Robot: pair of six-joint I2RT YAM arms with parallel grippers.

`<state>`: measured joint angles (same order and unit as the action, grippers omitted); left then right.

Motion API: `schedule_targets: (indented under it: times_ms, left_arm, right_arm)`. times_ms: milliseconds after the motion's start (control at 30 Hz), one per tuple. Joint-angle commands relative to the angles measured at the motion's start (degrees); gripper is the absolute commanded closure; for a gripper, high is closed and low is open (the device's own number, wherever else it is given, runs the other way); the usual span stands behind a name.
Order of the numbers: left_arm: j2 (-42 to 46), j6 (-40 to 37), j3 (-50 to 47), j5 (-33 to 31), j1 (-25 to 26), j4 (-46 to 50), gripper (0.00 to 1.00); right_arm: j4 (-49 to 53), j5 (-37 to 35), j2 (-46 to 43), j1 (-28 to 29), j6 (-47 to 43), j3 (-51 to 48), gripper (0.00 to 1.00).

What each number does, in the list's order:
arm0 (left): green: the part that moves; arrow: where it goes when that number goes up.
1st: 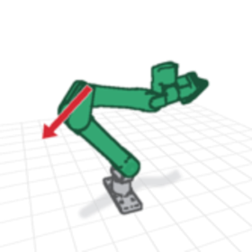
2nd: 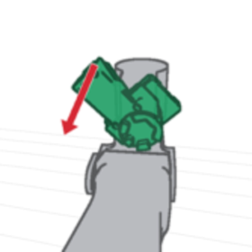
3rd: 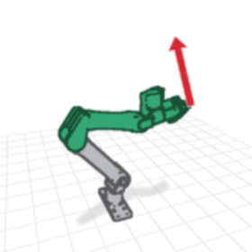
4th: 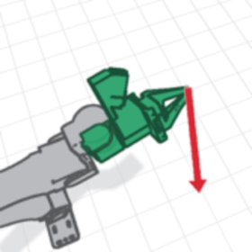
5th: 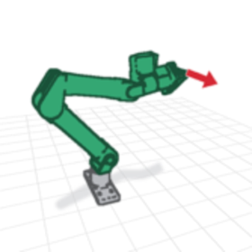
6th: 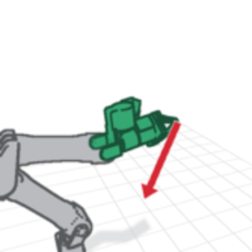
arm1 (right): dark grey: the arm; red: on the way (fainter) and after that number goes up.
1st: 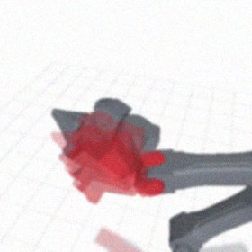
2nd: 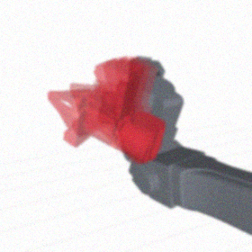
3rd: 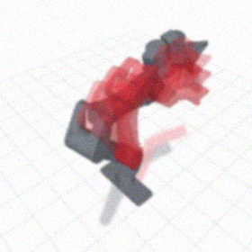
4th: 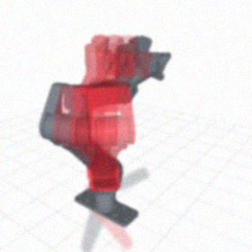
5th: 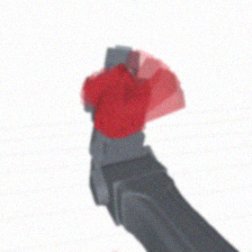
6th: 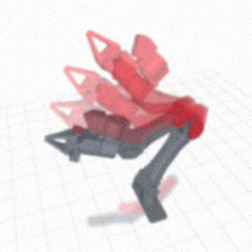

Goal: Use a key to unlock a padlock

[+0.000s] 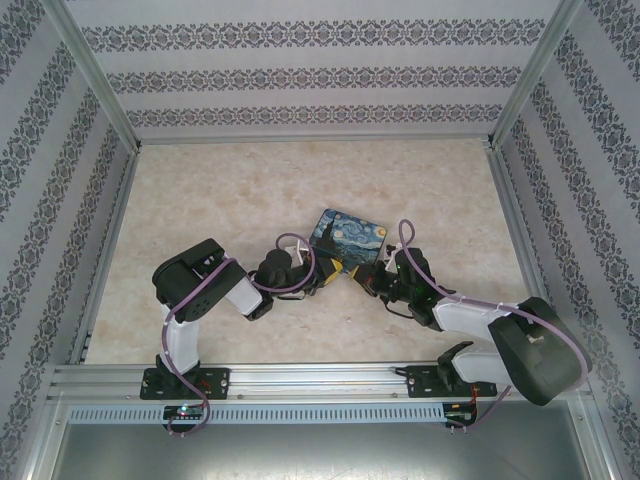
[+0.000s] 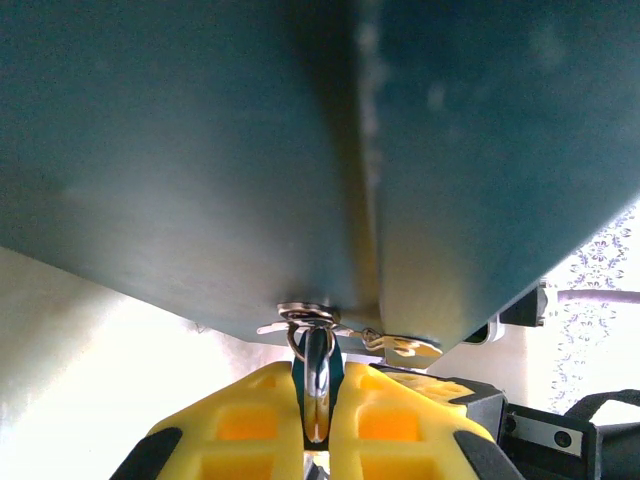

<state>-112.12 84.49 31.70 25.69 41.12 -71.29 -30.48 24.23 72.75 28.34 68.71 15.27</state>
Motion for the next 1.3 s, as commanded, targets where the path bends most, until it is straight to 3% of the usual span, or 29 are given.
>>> schedule_targets:
  times_ms: [0,667,1067,1267]
  left_arm:
    - [0.8,-0.1,-0.3,0.8,-0.5,-4.6,1.0]
    - [0.5,5.9,1.4,0.6,0.3,-9.3,1.0]
    - [1.4,7.9,3.1,0.8,1.2,-10.3,1.0]
    - [2.4,7.6,2.2,0.8,1.2,-10.3,1.0]
  right_arm:
    - [-1.3,-0.3,-0.1,-0.2,-0.4,2.0,1.0]
    - [-3.3,-0.8,2.6,0.0,0.6,3.4,1.0]
    - [-15.5,1.7,9.4,-2.2,6.8,2.8,1.0]
    - [-16.9,3.8,10.6,-4.1,7.2,2.8,1.0]
